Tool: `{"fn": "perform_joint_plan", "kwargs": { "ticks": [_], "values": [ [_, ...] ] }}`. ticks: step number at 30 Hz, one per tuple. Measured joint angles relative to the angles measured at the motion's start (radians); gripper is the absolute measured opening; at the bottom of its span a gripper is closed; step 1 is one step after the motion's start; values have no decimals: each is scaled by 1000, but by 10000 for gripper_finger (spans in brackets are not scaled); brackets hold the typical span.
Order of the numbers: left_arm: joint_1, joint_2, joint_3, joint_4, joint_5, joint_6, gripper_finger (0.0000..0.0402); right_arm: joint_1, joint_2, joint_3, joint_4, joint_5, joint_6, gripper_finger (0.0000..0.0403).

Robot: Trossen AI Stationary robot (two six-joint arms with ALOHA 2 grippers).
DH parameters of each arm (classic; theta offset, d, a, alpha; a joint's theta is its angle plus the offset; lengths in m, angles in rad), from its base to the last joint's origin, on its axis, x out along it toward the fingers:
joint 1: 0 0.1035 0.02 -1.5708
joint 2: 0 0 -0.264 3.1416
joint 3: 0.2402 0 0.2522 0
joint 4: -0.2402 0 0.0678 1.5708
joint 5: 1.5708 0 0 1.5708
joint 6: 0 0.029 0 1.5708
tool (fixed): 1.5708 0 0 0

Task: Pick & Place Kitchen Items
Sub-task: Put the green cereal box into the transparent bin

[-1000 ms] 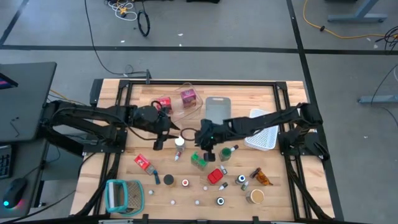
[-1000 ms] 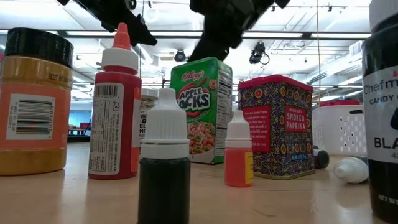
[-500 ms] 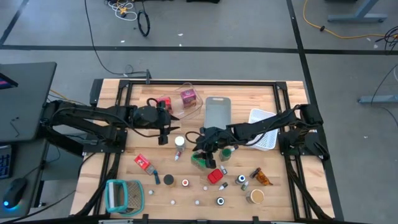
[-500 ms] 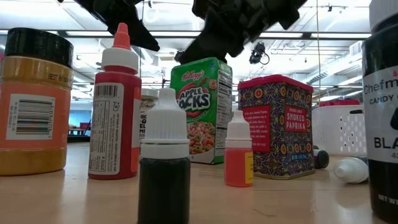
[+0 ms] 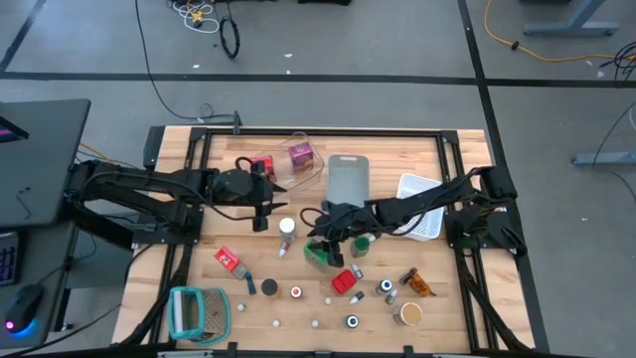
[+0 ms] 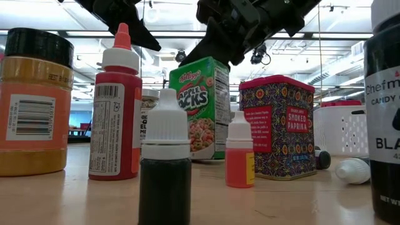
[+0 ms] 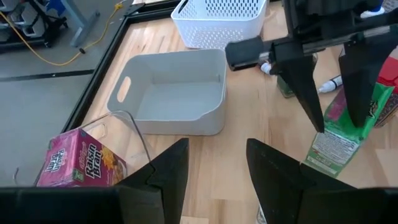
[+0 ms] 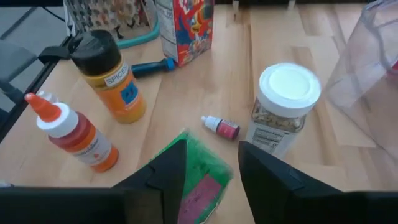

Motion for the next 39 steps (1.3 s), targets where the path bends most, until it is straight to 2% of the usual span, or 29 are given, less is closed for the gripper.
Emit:
{"fn": "perform_joint_plan", "kwargs": {
  "ticks": [7, 14, 25, 30, 39],
  "values": [
    [0, 0, 0, 2, 0, 1, 169, 0, -56, 0, 5, 3, -14, 153],
    [0, 0, -1, 3, 0, 9, 169, 0, -34, 0, -90, 29, 27, 153],
    [0, 0, -1, 5, 0, 9, 169, 0, -1, 3, -88, -2, 32, 149],
    [0, 0, -1, 3, 0, 9, 169, 0, -4, 5, -125, -9, 32, 115],
    [0, 0, -1, 0, 0, 9, 169, 0, -3, 4, -111, -10, 11, 9]
  ]
}}
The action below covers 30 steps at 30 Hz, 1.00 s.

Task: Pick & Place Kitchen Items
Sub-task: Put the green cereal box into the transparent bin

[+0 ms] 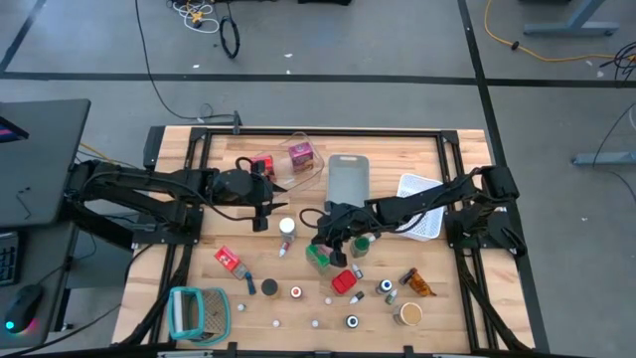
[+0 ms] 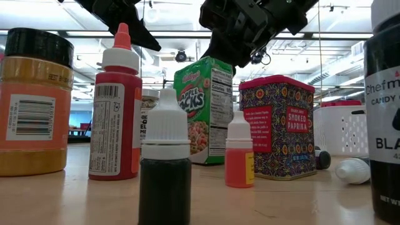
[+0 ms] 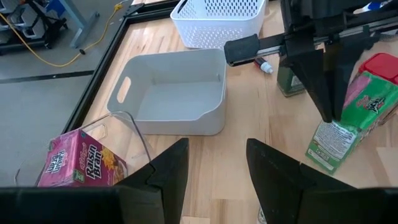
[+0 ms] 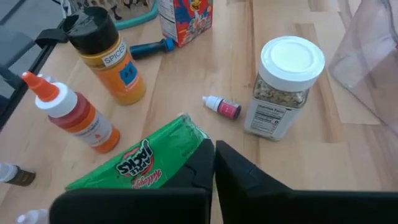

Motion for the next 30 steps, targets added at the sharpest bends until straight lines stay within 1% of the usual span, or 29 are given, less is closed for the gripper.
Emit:
{"fn": "perform_joint_plan", "kwargs": {
  "ticks": [4, 6, 9, 11, 15, 17, 18, 20, 22, 23, 24, 26, 28, 30],
  "values": [
    [0, 0, 0, 0, 0, 0, 169, 0, -4, -1, 13, 3, -14, 13],
    [0, 0, 0, -1, 0, -1, 169, 0, -18, -4, 7, 3, -15, 9],
    [0, 0, 0, -4, 1, -2, 169, -2, -64, -7, 8, 8, -36, 5],
    [0, 0, 0, -4, 1, -2, 169, -3, -105, -5, 20, 33, -41, 5],
    [0, 0, 0, -4, 2, -2, 169, -9, -182, -5, -16, 129, -79, 4],
    [0, 0, 0, -4, 2, -3, 169, -16, -223, -5, -3, 215, -94, 3],
    [0, 0, 0, -3, 2, -2, 169, -20, -242, -5, 11, 277, -97, 3],
    [0, 0, 0, -3, 1, -3, 169, -32, -265, -5, 82, 445, -98, 3],
    [0, 0, 0, 0, 3, -3, 169, -49, -270, -5, 185, 632, -47, 2],
    [0, 0, 0, 0, 7, -3, 169, -57, -270, -4, 239, 707, -6, 2],
    [0, 0, 0, 0, 12, -3, 169, -69, -270, -4, 284, 753, 24, 2],
    [0, 0, 0, 0, 19, -4, 169, -95, -265, -3, 344, 771, 36, 2],
    [0, 0, 0, 0, 19, -7, 169, -125, -246, -3, 365, 768, 49, 2],
    [0, 0, 0, 0, 19, -7, 169, -154, -216, -3, 366, 762, 106, 2]
  ]
}}
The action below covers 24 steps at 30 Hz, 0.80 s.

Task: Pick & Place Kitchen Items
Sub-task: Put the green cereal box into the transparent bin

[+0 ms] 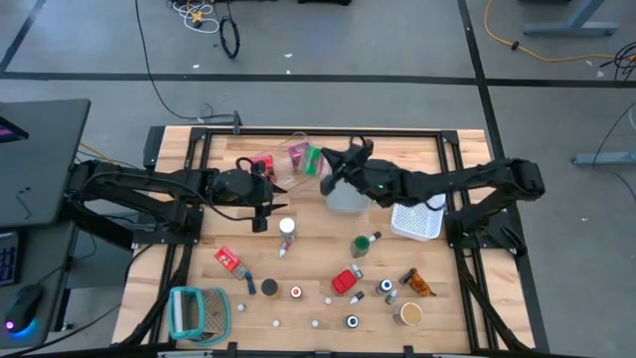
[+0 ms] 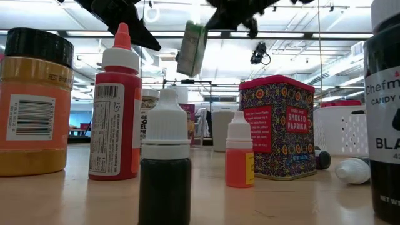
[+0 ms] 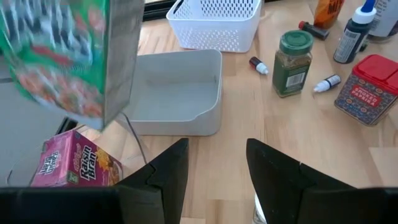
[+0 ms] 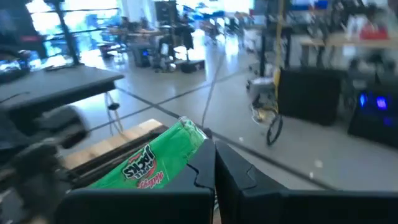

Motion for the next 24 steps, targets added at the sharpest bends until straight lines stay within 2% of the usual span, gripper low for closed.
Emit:
{"fn": "perform_joint_plan", "kwargs": {
  "ticks": [7, 17, 24],
  "values": [
    [0, 0, 0, 0, 0, 3, 169, -87, 148, 0, 7, -96, 177, 2],
    [0, 0, 0, -4, 0, 0, 169, -124, 245, 0, -13, -93, 359, 3],
    [0, 0, 0, -16, 0, -19, 169, -123, 247, 0, 9, -90, 304, 3]
  ]
}}
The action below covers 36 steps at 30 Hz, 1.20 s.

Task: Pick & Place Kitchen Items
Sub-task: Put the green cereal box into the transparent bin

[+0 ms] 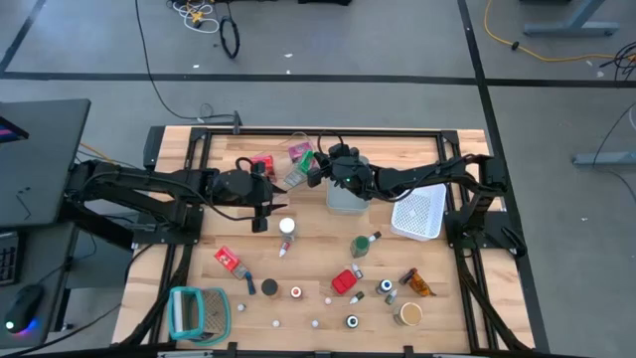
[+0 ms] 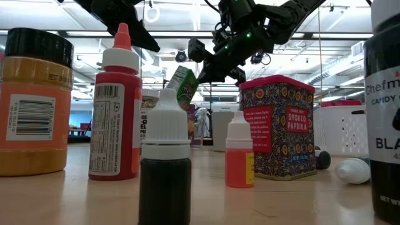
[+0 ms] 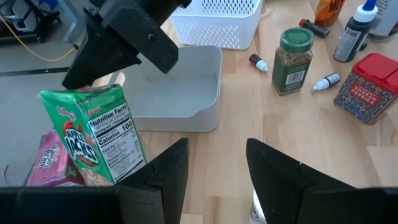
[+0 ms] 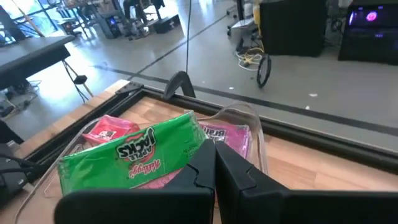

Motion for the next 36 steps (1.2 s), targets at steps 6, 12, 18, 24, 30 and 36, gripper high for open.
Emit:
{"fn": "perform_joint_plan", "kwargs": {
  "ticks": [6, 12, 18, 24, 30, 36],
  "values": [
    [0, -1, 0, -15, 0, -18, 169, -4, -16, 0, 13, 113, -39, 3],
    [0, -1, 0, -19, -3, -23, 169, -8, -34, 1, -10, 165, -12, 3],
    [0, -1, 0, -18, -4, -33, 169, -7, -34, 1, -111, 135, 85, 3],
    [0, -1, 0, -17, -4, -34, 169, -6, -34, 1, -148, 123, 134, 3],
    [0, -1, 0, -17, -4, -38, 169, -5, -34, 1, -172, 119, 182, 3],
    [0, -1, 0, -16, -4, -44, 169, -4, -21, 1, -161, 120, 202, 3]
  ]
}}
